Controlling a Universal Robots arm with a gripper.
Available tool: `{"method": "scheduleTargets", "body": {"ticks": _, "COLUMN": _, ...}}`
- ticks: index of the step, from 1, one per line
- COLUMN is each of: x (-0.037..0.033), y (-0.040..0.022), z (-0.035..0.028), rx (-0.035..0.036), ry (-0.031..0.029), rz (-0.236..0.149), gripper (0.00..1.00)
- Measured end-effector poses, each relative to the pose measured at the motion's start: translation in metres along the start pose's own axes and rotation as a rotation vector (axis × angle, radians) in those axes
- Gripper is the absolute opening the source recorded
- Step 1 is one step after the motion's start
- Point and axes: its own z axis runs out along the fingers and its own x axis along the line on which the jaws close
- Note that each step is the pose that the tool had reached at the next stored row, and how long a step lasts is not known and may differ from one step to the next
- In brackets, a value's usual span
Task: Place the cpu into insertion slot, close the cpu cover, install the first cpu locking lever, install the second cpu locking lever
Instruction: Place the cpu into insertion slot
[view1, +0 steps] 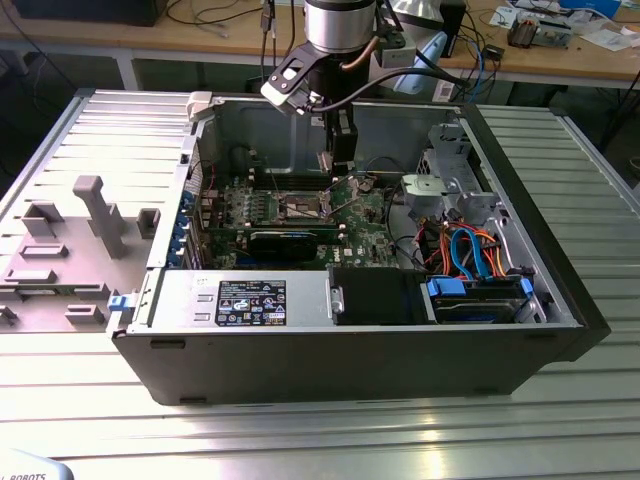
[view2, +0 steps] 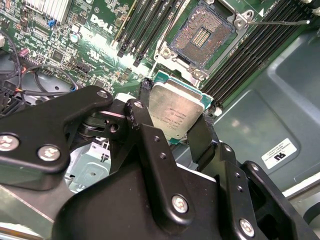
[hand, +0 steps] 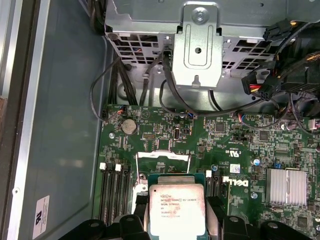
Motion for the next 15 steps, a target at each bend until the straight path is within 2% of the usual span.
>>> {"method": "scheduleTargets", "body": {"ticks": 15, "x": 0.0, "y": 0.0, "z": 0.0003, "rx": -0.0002, "ry": -0.0008, "rz": 0.009, "gripper": 0.54}}
